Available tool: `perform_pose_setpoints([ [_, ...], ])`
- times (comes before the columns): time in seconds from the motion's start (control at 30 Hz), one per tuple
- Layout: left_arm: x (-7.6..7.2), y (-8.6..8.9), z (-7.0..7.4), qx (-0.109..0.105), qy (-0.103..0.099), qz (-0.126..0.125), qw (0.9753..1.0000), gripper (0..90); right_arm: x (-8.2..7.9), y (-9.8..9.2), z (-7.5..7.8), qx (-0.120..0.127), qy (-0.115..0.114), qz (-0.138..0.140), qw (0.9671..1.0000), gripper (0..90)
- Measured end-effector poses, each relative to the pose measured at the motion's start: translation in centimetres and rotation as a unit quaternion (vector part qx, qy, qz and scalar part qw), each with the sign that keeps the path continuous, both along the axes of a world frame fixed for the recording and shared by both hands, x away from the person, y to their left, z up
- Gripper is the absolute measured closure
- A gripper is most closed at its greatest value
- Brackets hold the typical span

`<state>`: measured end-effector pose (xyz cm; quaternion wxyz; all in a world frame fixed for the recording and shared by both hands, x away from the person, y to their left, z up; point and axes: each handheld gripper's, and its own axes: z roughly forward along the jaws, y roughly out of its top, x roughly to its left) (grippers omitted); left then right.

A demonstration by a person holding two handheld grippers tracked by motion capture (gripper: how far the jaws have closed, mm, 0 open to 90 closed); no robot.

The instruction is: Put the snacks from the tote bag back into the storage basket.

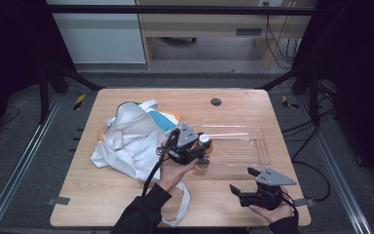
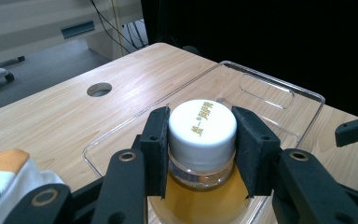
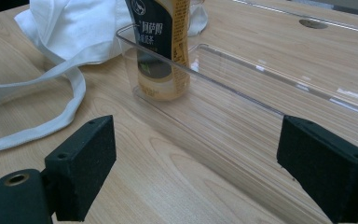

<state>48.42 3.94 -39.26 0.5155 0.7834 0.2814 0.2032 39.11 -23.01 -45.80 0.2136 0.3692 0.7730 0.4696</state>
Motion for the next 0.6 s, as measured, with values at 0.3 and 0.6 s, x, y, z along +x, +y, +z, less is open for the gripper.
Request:
perform_pose_setpoints([
  [0.3, -0.14, -0.02, -0.29, 0.005, -0.001, -0.002, 1.0, 58.9, 0.01, 0.0, -0.01, 0.0, 0.0, 0.0, 1.0, 12.2],
  [0.6, -0.16, 0.03, -0.46, -0.002, -0.004, -0.002, 1.0, 58.8, 0.02, 0.0, -0.03, -0.001, 0.001, 0.0, 1.0, 12.1],
])
